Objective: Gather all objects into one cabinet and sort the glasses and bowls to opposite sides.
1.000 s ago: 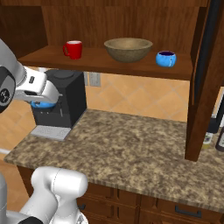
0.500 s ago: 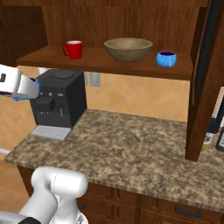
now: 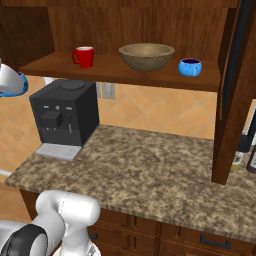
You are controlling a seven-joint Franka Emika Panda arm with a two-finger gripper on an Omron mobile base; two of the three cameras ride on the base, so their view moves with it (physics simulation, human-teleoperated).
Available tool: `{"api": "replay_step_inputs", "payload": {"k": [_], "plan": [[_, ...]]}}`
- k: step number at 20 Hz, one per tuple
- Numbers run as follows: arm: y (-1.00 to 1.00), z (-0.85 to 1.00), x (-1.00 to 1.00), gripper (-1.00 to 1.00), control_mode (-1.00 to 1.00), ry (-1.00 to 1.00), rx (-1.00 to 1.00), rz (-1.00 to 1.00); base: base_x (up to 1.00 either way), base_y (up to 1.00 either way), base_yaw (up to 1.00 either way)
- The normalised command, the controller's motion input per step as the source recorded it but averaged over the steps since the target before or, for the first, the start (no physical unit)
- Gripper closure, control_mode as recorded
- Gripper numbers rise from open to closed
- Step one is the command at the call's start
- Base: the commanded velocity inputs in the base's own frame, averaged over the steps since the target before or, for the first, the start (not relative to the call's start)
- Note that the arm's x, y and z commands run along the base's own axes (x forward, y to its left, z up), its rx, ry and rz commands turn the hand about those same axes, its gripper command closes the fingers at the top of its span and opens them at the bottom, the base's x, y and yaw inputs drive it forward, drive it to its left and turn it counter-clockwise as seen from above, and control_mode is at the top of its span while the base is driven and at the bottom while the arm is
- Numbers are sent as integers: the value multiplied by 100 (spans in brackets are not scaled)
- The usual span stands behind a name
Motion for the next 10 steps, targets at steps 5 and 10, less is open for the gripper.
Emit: {"api": "replay_step_inputs", "payload": {"k": [5,10], "plan": [[32,0,10,100,-100,-1,0,8,0,0,0],[1,0,40,100,-100,-4,0,10,0,0,0]]}}
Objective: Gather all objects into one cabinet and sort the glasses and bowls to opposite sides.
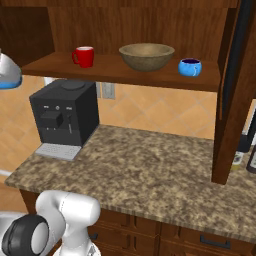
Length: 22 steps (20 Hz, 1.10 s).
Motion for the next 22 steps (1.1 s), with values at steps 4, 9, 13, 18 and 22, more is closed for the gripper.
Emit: {"api": "replay_step_inputs", "payload": {"k": [4,9,13,18,22], "plan": [[3,0,45,100,-100,-1,0,15,0,0,0],[9,0,31,100,-100,-4,0,15,0,0,0],[12,0,25,100,-100,-5,0,13,0,0,0],[0,0,11,100,-100,-1,0,4,0,0,0],[0,0,11,100,-100,-2,0,0,0,0,0]]}}
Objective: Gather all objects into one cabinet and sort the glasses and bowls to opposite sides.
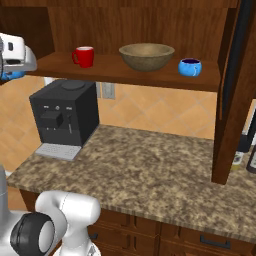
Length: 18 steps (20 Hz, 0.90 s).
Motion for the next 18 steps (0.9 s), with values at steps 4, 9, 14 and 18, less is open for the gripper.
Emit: {"api": "replay_step_inputs", "payload": {"k": [4,9,14,18], "plan": [[0,0,3,100,-100,0,-1,0,0,0,0],[0,0,10,100,-100,0,-1,0,0,0,0],[-10,0,30,100,-100,0,-2,-4,0,0,0],[2,0,48,100,-100,0,0,-4,0,0,0]]}}
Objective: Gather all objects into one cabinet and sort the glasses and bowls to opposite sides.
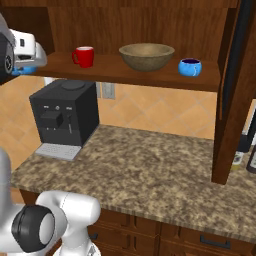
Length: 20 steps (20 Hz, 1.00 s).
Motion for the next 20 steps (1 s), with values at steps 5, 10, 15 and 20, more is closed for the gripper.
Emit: {"api": "replay_step_inputs", "payload": {"k": [5,10,15,20], "plan": [[23,0,68,100,-100,-1,0,0,0,0,0],[2,-8,49,100,-100,-3,-1,0,0,0,0],[0,-21,40,100,-100,-6,-2,0,0,0,0],[3,-27,54,100,-100,-8,-2,-1,0,0,0]]}}
